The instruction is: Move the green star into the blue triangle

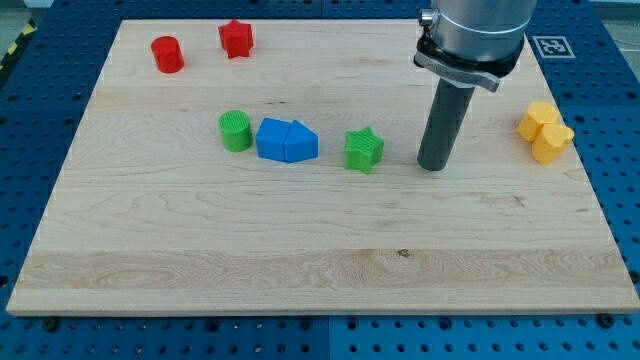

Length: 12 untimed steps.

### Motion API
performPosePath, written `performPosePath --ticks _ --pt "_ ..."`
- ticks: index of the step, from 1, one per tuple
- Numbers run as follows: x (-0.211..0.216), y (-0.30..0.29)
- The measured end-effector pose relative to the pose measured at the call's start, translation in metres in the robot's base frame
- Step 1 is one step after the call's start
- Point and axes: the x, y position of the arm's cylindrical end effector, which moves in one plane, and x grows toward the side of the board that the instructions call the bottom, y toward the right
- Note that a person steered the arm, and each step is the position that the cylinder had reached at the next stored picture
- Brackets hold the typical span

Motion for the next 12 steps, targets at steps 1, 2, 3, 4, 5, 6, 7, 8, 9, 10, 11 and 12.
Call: performPosePath --ticks 1,2,3,4,5,6,7,8,9,10,11,12 --pt "0.0 -0.01" --pt "0.0 -0.01" --pt "0.0 -0.023" --pt "0.0 -0.037" --pt "0.0 -0.05" --pt "0.0 -0.063" --pt "0.001 -0.056" --pt "0.001 -0.028" --pt "-0.008 -0.021" --pt "-0.008 -0.021" --pt "-0.009 -0.024" --pt "-0.011 -0.029"
